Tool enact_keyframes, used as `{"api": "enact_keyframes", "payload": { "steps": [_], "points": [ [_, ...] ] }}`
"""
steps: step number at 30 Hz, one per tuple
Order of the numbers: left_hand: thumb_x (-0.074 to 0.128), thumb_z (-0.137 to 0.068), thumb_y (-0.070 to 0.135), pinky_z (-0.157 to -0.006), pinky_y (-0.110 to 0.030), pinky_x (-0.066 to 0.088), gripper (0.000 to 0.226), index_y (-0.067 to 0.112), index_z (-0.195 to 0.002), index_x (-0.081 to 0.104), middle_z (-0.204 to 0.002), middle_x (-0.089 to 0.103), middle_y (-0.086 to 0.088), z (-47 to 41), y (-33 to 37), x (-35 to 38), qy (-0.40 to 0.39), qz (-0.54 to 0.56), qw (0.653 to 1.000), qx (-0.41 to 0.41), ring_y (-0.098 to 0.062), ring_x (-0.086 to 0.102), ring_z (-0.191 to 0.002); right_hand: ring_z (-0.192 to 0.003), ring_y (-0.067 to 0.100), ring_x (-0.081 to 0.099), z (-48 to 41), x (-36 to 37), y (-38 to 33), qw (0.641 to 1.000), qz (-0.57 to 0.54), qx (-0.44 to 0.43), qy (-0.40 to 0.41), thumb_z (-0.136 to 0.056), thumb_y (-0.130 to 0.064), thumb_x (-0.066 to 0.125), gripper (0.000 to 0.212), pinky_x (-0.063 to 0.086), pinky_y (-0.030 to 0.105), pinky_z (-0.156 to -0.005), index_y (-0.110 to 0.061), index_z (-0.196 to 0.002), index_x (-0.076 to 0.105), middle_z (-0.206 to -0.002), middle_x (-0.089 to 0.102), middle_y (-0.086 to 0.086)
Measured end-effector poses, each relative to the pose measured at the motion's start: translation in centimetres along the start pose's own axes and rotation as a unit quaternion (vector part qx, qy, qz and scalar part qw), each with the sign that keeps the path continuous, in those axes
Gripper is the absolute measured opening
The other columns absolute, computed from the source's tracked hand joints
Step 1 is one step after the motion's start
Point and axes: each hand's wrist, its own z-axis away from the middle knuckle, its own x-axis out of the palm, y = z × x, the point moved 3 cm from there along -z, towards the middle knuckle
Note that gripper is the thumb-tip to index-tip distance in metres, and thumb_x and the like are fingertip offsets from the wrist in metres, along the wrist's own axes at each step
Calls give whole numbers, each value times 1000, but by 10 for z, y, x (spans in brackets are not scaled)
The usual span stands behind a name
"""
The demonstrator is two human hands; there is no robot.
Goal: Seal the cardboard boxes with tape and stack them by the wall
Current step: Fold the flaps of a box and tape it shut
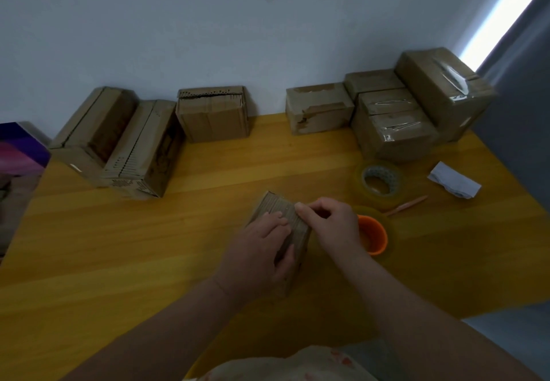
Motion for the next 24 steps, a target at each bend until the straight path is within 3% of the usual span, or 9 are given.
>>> {"api": "enact_keyframes", "payload": {
  "steps": [4, 9, 11, 13, 15, 17, 19, 21, 24],
  "points": [
    [50, -84, 28, -99, -28, 42, 33, 6, -97, 71, -102, 69, -6, -1, 1, 0, -12, 3, 1000, -2, -14, 58, -103, -54, 2, 51, -3, 0, 0, 998, 35, -36, 25, -87, -30, 71, 31, 39, 21, -53, -26, -59, 59, -56, 56, -10],
    [46, -86, 27, -102, -18, 31, 34, 8, -97, 73, -102, 71, -4, -3, 1, -5, -34, 0, 999, -19, -14, 63, -102, -49, 15, 40, -5, 0, -1, 997, 56, -43, 38, -93, -36, 62, 50, 33, 38, -51, -8, -53, 51, -50, 45, 4],
    [44, -86, 25, -98, -19, 37, 35, 9, -94, 74, -100, 72, -3, -4, -1, -7, -41, -12, 999, -14, -16, 67, -98, -47, 11, 35, -7, -1, -6, 997, 58, -24, 44, -95, -35, 59, 53, 28, 35, -51, -17, -48, 44, -47, 38, -5],
    [42, -84, 25, -87, -21, 48, 36, 13, -94, 75, -100, 73, 0, -5, -3, -10, -60, -29, 998, -9, -15, 69, -96, -51, 10, 46, -8, -2, -13, 997, 55, -10, 45, -97, -38, 53, 49, 33, 32, -52, -20, -52, 54, -51, 51, -5],
    [43, -83, 26, -77, -26, 55, 36, 15, -94, 75, -101, 73, 2, -5, -8, -14, -66, -32, 997, -1, -14, 69, -93, -62, 7, 56, -10, 0, -22, 998, 56, -10, 19, -95, -46, 53, 41, 42, 31, -56, -17, -69, 66, -64, 62, -5],
    [47, -85, 29, -71, -28, 57, 31, 14, -95, 73, -100, 71, 0, -5, -11, -19, -46, -5, 999, 2, -17, 68, -90, -70, -1, 55, -14, 6, -31, 996, 74, -19, -44, -89, -48, 62, 25, 41, 17, -61, -23, -87, 67, -75, 61, -15],
    [58, -83, 39, -73, -27, 51, 30, 16, -100, 65, -102, 67, 0, -4, -17, -23, -6, -10, 999, -49, -18, 63, -91, -76, 0, 55, -19, 13, -37, 990, 111, -38, -79, -86, -40, 69, 20, 41, 10, -66, -24, -97, 71, -85, 65, -13],
    [68, -77, 50, -83, -29, 47, 51, 16, -113, 57, -114, 60, -3, -2, -25, -23, 28, -15, 989, -144, -18, 55, -104, -80, 4, 58, -22, 18, -39, 986, 140, -55, -68, -88, -33, 69, 16, 45, 16, -70, -19, -94, 74, -89, 69, -8],
    [66, -76, 58, -110, -30, 27, 92, 18, -148, 26, -152, 29, 2, -2, -35, -18, -34, 53, 965, -255, -15, 26, -139, -78, 5, 59, -23, 20, -39, 988, 135, -52, -51, -90, -30, 66, 14, 46, 23, -70, -18, -87, 74, -80, 64, -12]
  ]
}}
